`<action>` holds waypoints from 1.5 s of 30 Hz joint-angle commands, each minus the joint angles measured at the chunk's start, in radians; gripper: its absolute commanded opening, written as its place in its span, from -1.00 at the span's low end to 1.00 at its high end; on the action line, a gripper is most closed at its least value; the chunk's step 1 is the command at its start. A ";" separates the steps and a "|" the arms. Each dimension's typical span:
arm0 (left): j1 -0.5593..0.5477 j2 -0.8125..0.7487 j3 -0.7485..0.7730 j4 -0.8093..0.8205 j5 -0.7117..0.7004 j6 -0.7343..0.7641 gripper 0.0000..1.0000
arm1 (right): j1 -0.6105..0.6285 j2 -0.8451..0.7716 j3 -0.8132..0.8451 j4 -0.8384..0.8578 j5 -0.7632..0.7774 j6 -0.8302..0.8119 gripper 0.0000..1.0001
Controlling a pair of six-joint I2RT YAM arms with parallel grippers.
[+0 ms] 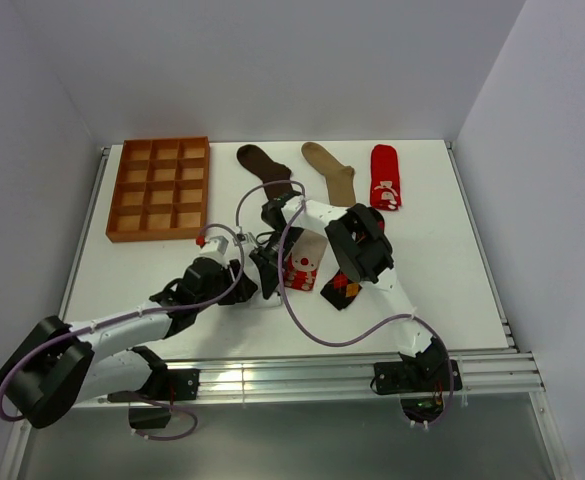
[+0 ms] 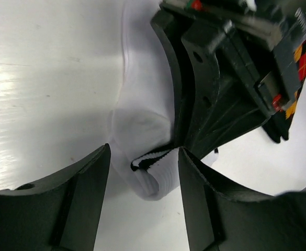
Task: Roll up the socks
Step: Roll the sock at the center of the board.
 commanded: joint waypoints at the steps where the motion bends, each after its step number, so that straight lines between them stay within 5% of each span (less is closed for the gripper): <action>1: -0.032 0.052 -0.005 0.131 0.010 0.056 0.17 | -0.005 0.039 0.020 0.004 0.077 0.009 -0.66; 16: -0.043 0.121 -0.027 0.180 0.065 0.023 -0.21 | -0.024 0.051 0.028 0.065 0.114 0.093 -0.64; 26: -0.043 0.093 -0.034 0.185 0.122 0.012 -0.01 | -0.028 0.060 0.034 0.109 0.141 0.153 -0.64; 32: -0.043 0.118 -0.024 0.166 0.139 0.029 -0.17 | -0.030 0.057 0.028 0.131 0.154 0.172 -0.64; 38: -0.043 0.203 0.008 0.134 0.139 0.020 -0.65 | -0.031 0.030 0.011 0.164 0.181 0.187 -0.63; 41: -0.043 0.249 0.042 0.083 0.119 0.000 -0.99 | -0.031 -0.045 -0.052 0.245 0.220 0.213 -0.47; 45: -0.041 0.296 0.097 -0.015 0.082 -0.022 -0.99 | -0.041 -0.191 -0.167 0.367 0.264 0.245 -0.04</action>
